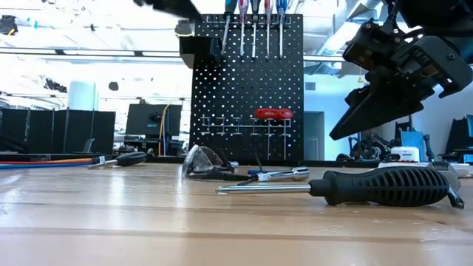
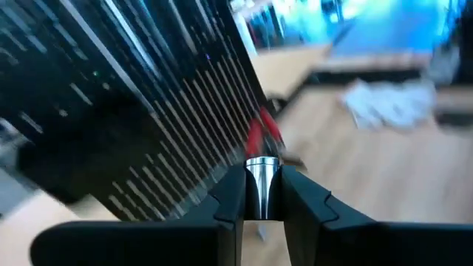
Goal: Hang tools onto peg board
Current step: Put the silver socket into the black bin on the black pegboard, then put the top silver socket into the black bin on the black pegboard
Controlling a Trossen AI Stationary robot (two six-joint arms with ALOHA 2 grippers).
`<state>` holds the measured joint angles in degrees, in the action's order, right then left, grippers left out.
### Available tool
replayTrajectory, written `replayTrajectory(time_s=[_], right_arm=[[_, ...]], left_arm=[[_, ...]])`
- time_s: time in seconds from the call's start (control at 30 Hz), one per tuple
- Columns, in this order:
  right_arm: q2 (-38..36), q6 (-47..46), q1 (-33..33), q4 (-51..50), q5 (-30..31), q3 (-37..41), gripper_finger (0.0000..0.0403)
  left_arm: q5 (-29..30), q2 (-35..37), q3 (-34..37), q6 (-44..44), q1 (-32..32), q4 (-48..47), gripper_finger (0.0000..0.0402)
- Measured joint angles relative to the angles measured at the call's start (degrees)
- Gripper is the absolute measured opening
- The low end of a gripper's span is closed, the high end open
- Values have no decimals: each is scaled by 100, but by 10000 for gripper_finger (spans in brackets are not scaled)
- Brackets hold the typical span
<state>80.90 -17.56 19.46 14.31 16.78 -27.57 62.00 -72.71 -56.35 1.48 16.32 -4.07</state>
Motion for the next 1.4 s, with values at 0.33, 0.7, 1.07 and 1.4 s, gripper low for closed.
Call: replayTrajectory(time_s=[0.33, 0.7, 1.07, 1.4], right_arm=[[0, 7, -10, 92, 2, -2, 171], [0, 22, 3, 65, 2, 0, 171], [0, 20, 3, -34, 2, 0, 171], [0, -1, 160, -50, 3, 0, 171]], left_arm=[[-245, -198, -1809, 683, -1606, -1301, 49], [-1247, -629, -2342, 96, -2629, -2121, 119], [-1248, -391, -2346, 45, -2086, -2601, 123], [-191, -403, -637, -2196, -120, -3442, 124]])
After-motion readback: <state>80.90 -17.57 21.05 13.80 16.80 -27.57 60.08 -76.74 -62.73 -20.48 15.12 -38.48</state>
